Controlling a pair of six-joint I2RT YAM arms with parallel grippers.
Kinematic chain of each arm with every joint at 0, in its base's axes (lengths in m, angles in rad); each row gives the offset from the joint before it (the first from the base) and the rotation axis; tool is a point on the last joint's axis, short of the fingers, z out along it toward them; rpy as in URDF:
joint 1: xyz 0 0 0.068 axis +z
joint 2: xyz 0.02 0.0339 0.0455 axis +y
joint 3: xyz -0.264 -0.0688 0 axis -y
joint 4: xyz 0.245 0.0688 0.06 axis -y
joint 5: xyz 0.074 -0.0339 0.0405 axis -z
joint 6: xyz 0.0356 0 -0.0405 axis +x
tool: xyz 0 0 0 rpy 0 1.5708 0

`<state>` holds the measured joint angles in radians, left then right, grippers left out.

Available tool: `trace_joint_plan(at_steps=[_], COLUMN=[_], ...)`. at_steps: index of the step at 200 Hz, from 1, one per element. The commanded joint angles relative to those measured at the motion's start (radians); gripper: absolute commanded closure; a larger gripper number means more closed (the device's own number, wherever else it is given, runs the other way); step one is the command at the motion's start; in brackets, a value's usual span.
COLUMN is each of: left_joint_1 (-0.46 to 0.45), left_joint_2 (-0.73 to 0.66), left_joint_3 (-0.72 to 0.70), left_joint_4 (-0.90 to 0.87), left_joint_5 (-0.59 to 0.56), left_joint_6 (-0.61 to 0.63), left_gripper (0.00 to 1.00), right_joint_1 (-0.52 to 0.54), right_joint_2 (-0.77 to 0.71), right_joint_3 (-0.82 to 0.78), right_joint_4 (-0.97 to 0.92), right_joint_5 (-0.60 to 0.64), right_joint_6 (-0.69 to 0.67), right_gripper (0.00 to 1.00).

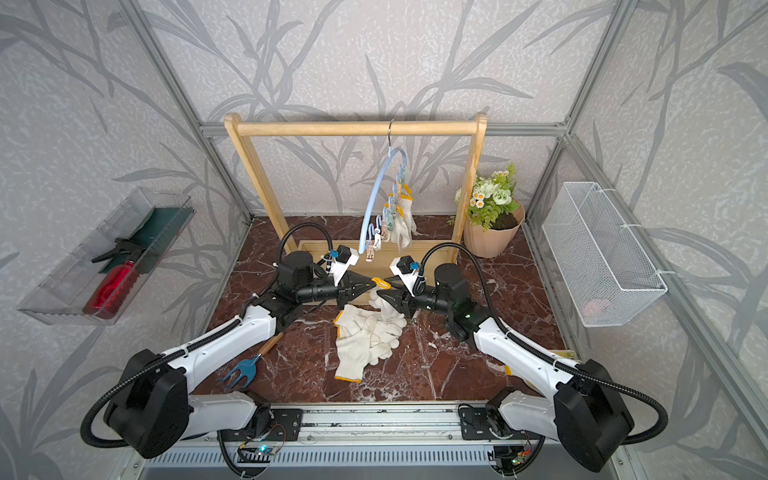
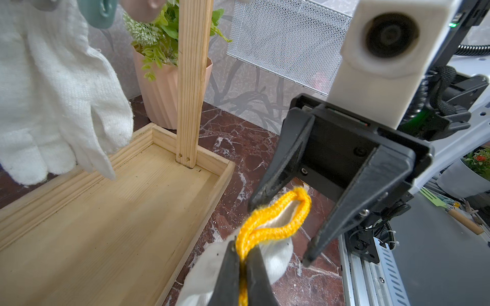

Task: Clip the gloves onto a hanger to dry
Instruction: Pick up the glove from the center of the board.

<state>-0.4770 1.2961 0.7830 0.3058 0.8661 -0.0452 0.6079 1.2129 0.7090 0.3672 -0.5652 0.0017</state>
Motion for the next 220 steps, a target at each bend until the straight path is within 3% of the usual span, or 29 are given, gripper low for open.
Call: trace_joint_plan(at_steps=[1, 35, 87, 126, 159, 193, 220], left_joint_1=[-0.003, -0.003, -0.002, -0.002, 0.003, 0.067, 0.138], left_joint_2=[-0.003, -0.009, -0.026, -0.037, -0.036, 0.009, 0.087], left_joint_3=[0.034, 0.033, 0.042, 0.058, 0.086, 0.141, 0.228], left_joint_4=[0.001, -0.005, -0.092, -0.144, -0.147, -0.080, -0.019], left_joint_5=[0.024, 0.024, 0.027, 0.025, -0.060, -0.078, -0.002], left_joint_6=[0.006, 0.011, 0.072, 0.119, 0.173, 0.183, 0.158], left_gripper=[1.00, 1.00, 1.00, 1.00, 0.67, 0.64, 0.52], right_joint_1=[0.002, -0.001, -0.074, -0.149, -0.175, -0.189, -0.200], right_joint_2=[0.016, 0.020, -0.005, -0.013, 0.007, 0.035, 0.071], right_joint_3=[0.020, 0.021, 0.009, 0.015, 0.040, 0.087, 0.139], right_joint_4=[0.041, 0.032, 0.042, 0.029, -0.037, -0.089, -0.112], right_joint_5=[0.006, 0.011, -0.041, -0.134, -0.131, -0.078, -0.062], right_joint_6=[0.002, -0.001, 0.065, 0.101, 0.077, 0.051, 0.031], right_gripper=[0.68, 0.84, 1.00, 1.00, 1.00, 1.00, 1.00])
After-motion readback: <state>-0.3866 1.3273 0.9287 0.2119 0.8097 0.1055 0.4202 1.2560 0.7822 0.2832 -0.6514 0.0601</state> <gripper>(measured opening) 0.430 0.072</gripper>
